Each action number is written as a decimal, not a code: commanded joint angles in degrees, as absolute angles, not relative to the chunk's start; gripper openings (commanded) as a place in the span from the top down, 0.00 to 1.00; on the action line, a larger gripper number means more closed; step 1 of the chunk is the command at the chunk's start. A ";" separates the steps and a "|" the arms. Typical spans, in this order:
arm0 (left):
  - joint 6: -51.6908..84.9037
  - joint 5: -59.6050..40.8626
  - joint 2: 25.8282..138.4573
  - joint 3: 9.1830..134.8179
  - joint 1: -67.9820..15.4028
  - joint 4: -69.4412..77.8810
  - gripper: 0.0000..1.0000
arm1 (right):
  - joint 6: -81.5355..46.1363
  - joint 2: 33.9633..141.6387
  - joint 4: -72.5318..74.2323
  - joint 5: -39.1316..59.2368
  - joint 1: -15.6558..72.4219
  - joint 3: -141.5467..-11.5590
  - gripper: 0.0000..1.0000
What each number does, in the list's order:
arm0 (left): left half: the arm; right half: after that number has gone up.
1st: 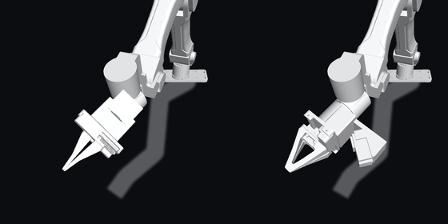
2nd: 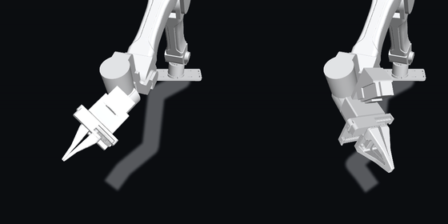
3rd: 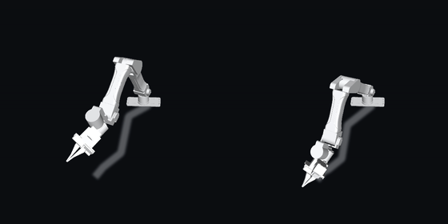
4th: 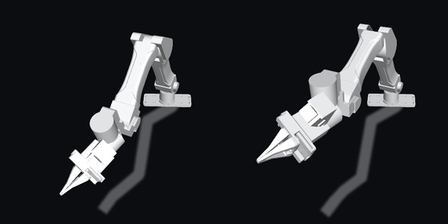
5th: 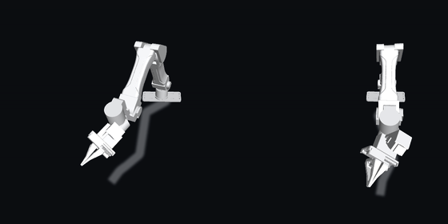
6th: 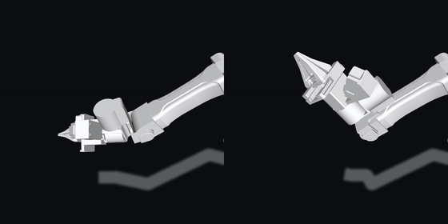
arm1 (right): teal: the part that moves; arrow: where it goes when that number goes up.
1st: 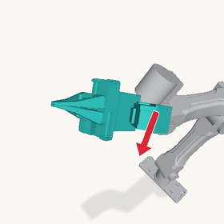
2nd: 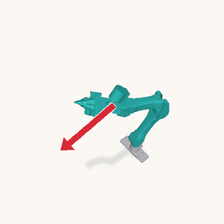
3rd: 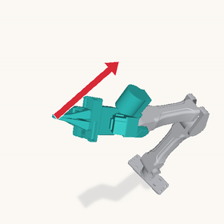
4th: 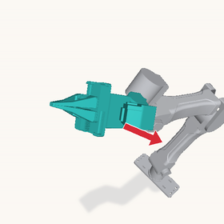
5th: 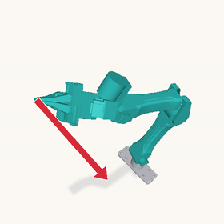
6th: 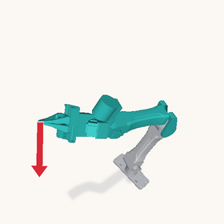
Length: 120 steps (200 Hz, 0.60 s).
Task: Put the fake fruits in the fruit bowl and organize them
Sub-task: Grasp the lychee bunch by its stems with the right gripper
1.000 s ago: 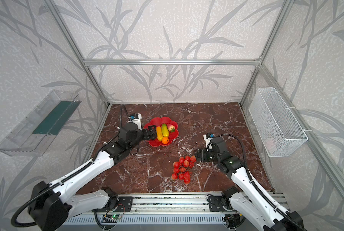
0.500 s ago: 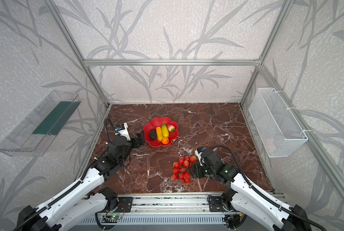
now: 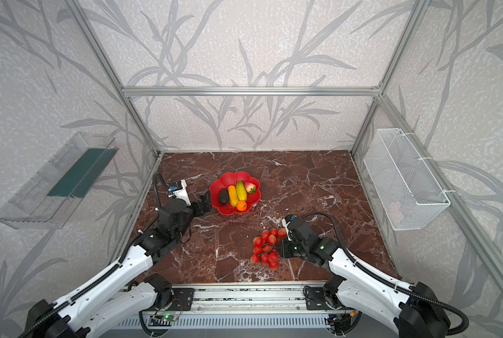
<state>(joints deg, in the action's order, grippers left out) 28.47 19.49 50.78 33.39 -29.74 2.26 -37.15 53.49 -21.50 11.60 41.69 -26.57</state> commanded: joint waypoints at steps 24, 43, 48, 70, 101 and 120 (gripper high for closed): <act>28.99 21.20 49.07 32.09 -29.26 2.57 0.05 | -37.53 56.10 -16.56 12.13 42.30 -26.53 0.84; 28.95 21.36 49.07 31.73 -29.18 2.80 0.05 | -37.43 57.48 -13.91 12.04 42.28 -28.16 0.99; 28.95 21.41 49.07 31.73 -29.08 2.81 0.05 | -37.23 58.00 -13.26 11.98 42.32 -28.81 1.00; 29.09 21.36 48.74 31.73 -29.03 2.58 0.05 | -36.86 61.01 -10.78 11.75 42.36 -32.60 1.00; 28.75 21.76 47.42 31.56 -28.88 1.52 0.05 | -33.62 65.08 -8.94 11.75 42.36 -40.11 1.00; 28.56 22.17 45.99 31.30 -28.86 0.50 0.05 | -31.74 66.88 -8.35 12.21 42.36 -45.60 1.00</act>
